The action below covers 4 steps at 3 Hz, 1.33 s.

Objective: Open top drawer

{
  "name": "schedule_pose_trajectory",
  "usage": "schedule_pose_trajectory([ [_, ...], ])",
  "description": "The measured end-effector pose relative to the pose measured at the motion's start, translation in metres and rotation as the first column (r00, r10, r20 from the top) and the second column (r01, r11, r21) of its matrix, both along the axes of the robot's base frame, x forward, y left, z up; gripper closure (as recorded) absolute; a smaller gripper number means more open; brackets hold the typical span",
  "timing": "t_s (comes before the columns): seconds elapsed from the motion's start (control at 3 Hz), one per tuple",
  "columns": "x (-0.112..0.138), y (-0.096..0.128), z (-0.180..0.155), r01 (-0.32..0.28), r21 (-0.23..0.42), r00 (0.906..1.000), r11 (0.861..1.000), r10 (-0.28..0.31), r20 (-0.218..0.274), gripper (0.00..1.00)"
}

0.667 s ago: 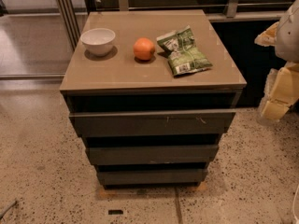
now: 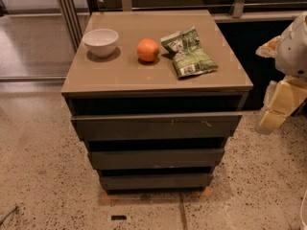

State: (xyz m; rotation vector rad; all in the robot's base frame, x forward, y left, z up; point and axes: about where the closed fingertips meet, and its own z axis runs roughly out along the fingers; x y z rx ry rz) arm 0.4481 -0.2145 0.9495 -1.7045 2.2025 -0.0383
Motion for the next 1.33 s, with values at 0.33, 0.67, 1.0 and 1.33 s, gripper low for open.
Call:
schedule_pose_trajectory([
  [0.33, 0.019, 0.013, -0.057, -0.011, 0.098, 0.9998, 0.995, 0.013, -0.017, 0.0],
  [0.67, 0.037, 0.035, -0.107, -0.028, 0.184, 0.9985, 0.983, 0.036, -0.041, 0.0],
  [1.0, 0.05, 0.058, -0.15, -0.046, 0.25, 0.9952, 0.967, 0.066, -0.072, 0.0],
  [1.33, 0.06, 0.074, -0.18, -0.062, 0.29, 0.992, 0.955, 0.091, -0.088, 0.0],
])
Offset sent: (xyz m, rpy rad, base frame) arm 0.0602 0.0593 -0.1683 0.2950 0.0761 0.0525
